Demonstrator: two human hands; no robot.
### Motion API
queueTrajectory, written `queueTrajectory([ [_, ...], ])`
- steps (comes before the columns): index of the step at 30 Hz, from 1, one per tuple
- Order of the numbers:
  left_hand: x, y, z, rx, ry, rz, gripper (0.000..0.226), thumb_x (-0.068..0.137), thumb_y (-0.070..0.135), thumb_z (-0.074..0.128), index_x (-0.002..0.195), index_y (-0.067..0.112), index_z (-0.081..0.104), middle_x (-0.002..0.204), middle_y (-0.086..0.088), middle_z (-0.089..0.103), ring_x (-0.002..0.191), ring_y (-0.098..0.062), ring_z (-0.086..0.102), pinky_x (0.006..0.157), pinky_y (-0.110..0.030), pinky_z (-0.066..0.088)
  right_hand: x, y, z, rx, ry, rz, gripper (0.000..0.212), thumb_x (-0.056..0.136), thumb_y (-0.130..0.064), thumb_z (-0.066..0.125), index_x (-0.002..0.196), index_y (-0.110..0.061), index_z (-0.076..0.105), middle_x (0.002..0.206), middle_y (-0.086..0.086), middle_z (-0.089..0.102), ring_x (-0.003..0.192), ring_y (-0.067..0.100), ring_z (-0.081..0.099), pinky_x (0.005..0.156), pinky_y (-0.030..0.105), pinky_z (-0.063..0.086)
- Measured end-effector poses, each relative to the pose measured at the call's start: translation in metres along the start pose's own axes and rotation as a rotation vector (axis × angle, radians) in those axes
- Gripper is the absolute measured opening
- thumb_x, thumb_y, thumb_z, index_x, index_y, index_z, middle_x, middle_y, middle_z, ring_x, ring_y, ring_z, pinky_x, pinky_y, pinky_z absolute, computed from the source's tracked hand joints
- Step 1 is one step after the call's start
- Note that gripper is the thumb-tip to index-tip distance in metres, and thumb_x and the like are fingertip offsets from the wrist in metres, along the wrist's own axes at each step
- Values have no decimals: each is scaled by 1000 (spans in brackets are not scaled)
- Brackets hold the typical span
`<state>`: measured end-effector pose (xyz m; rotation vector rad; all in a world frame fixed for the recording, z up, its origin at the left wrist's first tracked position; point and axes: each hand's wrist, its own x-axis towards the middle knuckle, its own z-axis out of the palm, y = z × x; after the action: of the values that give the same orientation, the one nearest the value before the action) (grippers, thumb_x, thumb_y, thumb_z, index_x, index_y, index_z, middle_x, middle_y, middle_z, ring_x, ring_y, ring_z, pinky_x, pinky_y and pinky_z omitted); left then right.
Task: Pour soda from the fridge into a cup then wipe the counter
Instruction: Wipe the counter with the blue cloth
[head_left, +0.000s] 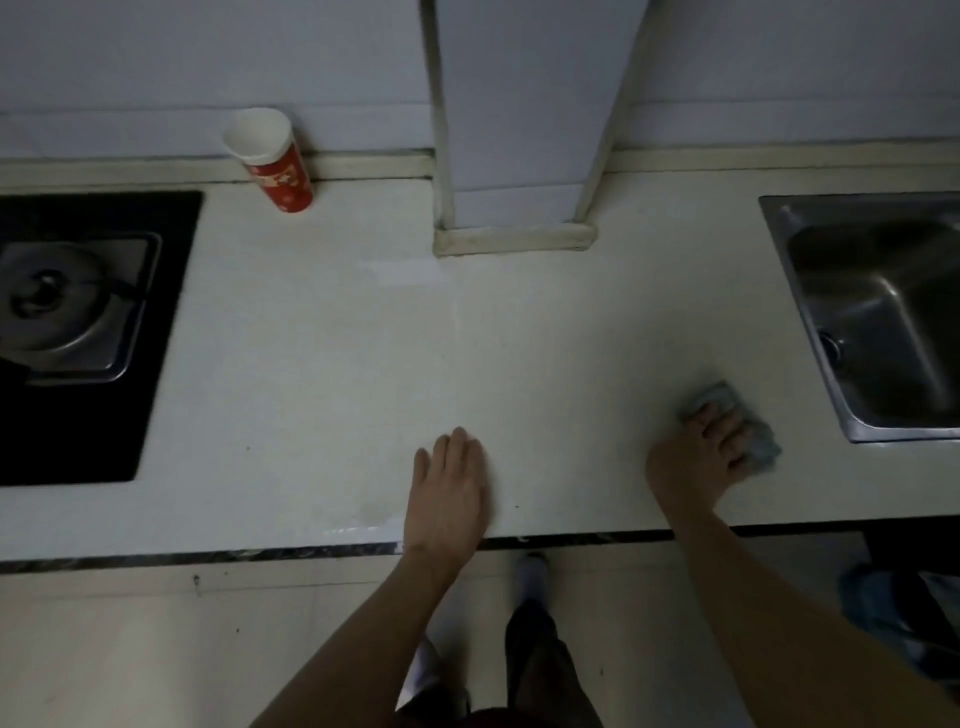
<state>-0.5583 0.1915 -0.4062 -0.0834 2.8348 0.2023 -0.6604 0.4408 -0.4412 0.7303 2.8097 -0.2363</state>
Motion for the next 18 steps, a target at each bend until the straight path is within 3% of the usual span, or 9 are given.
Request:
queueTrajectory([
  [7,-47,-66,-5,-8,80,-157,46,81,9,33,122,1,55,119,-16,55,104,-33,52,90,-48,45,-126,-143,44,-7,-33,-299,77,88,-15,49,154,-6,9,160,21,4,147,41,0,114,63,4],
  [11,-63,-86,3,-54,-48,-135,55,83,17,58,136,6,51,140,-16,50,128,-37,46,105,-56,38,-181,-205,61,-79,-106,-726,87,88,-24,55,155,-13,0,162,14,-6,148,35,-9,116,56,-6],
  [14,-66,-91,6,-81,-122,-77,48,93,21,46,139,12,48,146,-14,44,138,-35,32,117,-56,18,-194,-242,75,-75,-124,-1105,84,85,-15,57,155,-18,11,163,6,2,150,27,-5,118,48,-6],
  [18,-63,-95,6,-162,-82,-84,55,96,21,37,150,13,31,159,-9,24,148,-31,14,121,-53,8,-174,-283,79,-185,-199,-1441,76,87,-5,46,154,-22,14,163,0,4,150,20,-4,119,42,-6],
])
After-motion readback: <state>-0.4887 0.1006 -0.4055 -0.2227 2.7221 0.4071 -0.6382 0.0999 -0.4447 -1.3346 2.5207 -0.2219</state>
